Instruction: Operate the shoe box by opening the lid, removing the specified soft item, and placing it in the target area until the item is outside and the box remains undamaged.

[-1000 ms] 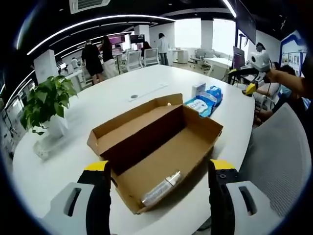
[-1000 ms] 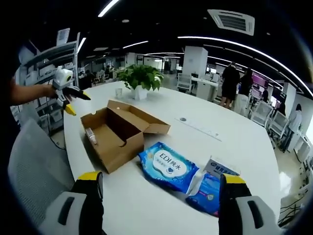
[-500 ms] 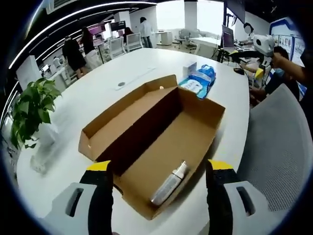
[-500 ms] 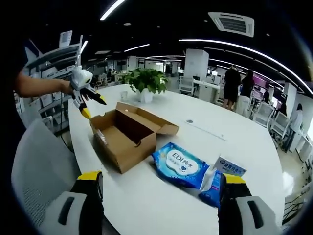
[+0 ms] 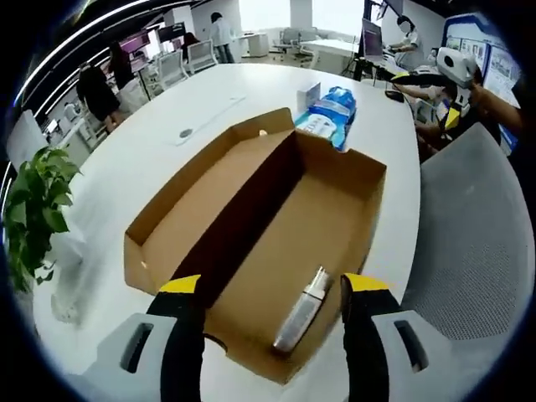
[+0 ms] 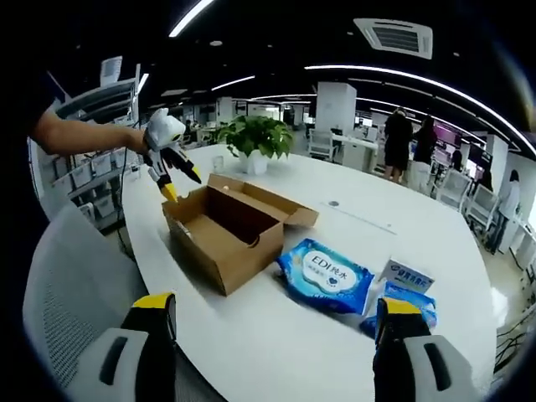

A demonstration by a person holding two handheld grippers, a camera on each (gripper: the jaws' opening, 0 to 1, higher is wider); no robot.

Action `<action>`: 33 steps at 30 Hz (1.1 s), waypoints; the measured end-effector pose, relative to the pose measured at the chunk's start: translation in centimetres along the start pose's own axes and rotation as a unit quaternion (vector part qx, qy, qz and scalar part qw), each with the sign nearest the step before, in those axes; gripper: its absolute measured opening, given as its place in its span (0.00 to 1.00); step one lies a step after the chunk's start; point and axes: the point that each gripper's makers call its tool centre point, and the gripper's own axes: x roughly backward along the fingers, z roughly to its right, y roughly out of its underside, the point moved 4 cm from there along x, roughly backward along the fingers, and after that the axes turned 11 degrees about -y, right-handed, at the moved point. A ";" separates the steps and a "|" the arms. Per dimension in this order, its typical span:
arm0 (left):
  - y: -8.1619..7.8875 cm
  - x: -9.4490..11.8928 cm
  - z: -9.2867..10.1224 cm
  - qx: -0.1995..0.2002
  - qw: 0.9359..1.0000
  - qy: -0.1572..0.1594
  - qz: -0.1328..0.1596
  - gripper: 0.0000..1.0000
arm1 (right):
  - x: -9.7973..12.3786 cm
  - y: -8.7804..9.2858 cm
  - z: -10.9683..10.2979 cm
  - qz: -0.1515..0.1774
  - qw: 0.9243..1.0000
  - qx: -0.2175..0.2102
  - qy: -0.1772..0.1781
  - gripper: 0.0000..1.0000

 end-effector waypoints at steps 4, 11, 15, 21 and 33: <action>0.6 -0.6 0.2 -0.021 0.999 0.018 -0.027 0.68 | 0.3 0.1 -0.4 0.003 1.000 -0.011 0.001 0.99; 1.2 -1.8 0.4 -0.047 0.996 0.041 -0.068 0.64 | 0.7 0.1 -1.5 0.014 1.000 -0.020 0.004 0.99; 1.1 -2.5 0.9 -0.086 0.990 0.066 -0.087 0.61 | 0.7 0.2 -1.8 0.016 1.000 -0.026 0.005 0.99; 0.9 -3.4 1.1 -0.125 0.983 0.090 -0.102 0.56 | 0.7 0.6 -2.2 0.011 1.000 -0.028 0.003 0.99; 2.0 -5.2 1.8 -0.188 0.964 0.141 -0.127 0.52 | 0.8 1.1 -2.4 0.007 0.999 -0.038 0.010 0.99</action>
